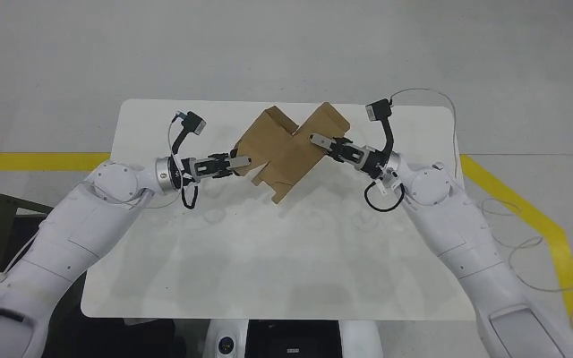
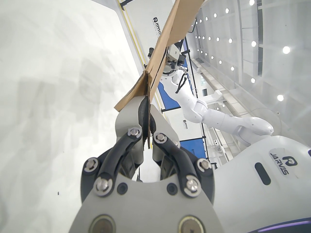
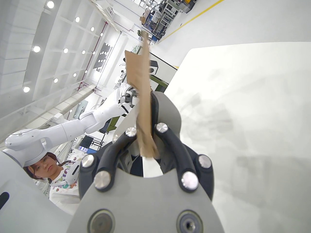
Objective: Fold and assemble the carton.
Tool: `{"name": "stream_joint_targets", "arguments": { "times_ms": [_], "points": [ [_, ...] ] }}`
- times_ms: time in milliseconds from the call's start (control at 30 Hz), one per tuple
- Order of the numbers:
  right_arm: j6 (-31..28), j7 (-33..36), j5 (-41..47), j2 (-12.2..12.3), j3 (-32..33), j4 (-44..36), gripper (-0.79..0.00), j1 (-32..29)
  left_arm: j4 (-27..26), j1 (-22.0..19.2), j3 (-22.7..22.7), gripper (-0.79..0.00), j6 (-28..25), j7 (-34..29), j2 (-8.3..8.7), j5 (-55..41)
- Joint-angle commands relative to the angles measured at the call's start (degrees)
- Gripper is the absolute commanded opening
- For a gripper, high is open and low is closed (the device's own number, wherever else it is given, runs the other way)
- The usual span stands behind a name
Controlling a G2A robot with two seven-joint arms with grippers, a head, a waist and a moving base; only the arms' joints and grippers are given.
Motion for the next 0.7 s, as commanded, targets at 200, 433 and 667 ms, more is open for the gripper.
{"name": "stream_joint_targets", "arguments": {
  "times_ms": [200,433,667],
  "points": [
    [1.77,8.8,1.83,1.82,5.12,-1.06,0.0,-1.54,-0.95,-0.25,-2.48,-0.785,-0.91,-3.91,-0.18,2.21],
    [3.91,22.21,9.98,2.74,7.29,-2.51,0.0,-0.6,-1.7,-0.91,-3.14,-0.785,-1.87,-10.11,-0.68,3.26],
    [6.06,27.42,7.26,3.53,8.91,-0.64,0.0,1.81,-0.95,-1.64,-3.63,-0.785,-2.03,-11.7,-1.33,6.39]
  ]
}}
